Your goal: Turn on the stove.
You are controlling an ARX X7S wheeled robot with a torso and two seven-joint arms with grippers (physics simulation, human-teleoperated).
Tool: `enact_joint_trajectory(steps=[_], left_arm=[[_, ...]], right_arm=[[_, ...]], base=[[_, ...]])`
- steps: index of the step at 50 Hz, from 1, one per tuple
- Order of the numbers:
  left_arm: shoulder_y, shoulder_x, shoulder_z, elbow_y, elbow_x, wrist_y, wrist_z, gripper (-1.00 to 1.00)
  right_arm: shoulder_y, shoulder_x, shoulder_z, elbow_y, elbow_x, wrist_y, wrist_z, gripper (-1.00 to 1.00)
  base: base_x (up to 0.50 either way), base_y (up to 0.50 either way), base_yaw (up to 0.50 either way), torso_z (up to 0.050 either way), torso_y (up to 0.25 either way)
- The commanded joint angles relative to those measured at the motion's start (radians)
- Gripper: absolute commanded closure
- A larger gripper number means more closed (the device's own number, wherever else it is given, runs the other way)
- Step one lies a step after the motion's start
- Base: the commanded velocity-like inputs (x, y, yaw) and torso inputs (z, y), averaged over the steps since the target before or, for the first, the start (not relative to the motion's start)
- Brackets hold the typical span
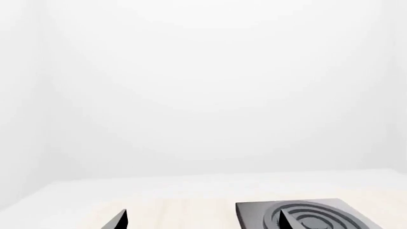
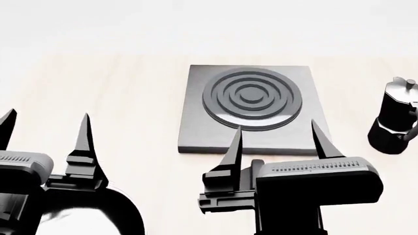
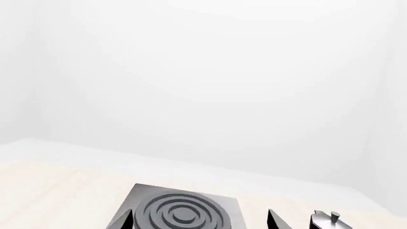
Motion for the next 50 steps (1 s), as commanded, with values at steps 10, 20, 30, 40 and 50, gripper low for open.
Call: enact_joint_trajectory(steps=[10,20,30,40,50], left_arm=[[-0.001,-0.006,0.003,-0.004,-0.011,0.007,-0.004,-1.0],[-0.001,-0.009,0.004,0.002,-0.014,0.004,-0.011,-1.0],[-0.002,-0.011,0.007,-0.001,-0.016,0.008,-0.014,-1.0],[-0.005,-0.012,0.005,0.012,-0.026,-0.004,-0.024,-1.0],[-0.003,-0.017,-0.003,0.015,-0.036,-0.001,-0.027,-1.0]], right_arm=[[0.003,0.004,-0.004,-0.003,0.007,0.002,0.008,-1.0],[0.002,0.006,-0.005,-0.003,0.01,0.002,0.012,-1.0],[0.002,0.009,-0.005,0.0,0.015,0.0,0.013,-1.0],[-0.008,0.005,0.018,0.025,0.03,-0.036,0.008,-1.0],[-0.018,-0.017,0.03,0.12,0.049,-0.059,0.003,-1.0]], base=[[0.09,0.0,0.0,0.0,0.002],[0.09,0.0,0.0,0.0,0.0],[0.09,0.0,0.0,0.0,0.0],[0.04,0.0,0.0,0.0,0.0],[0.0,0.0,0.0,0.0,0.0]])
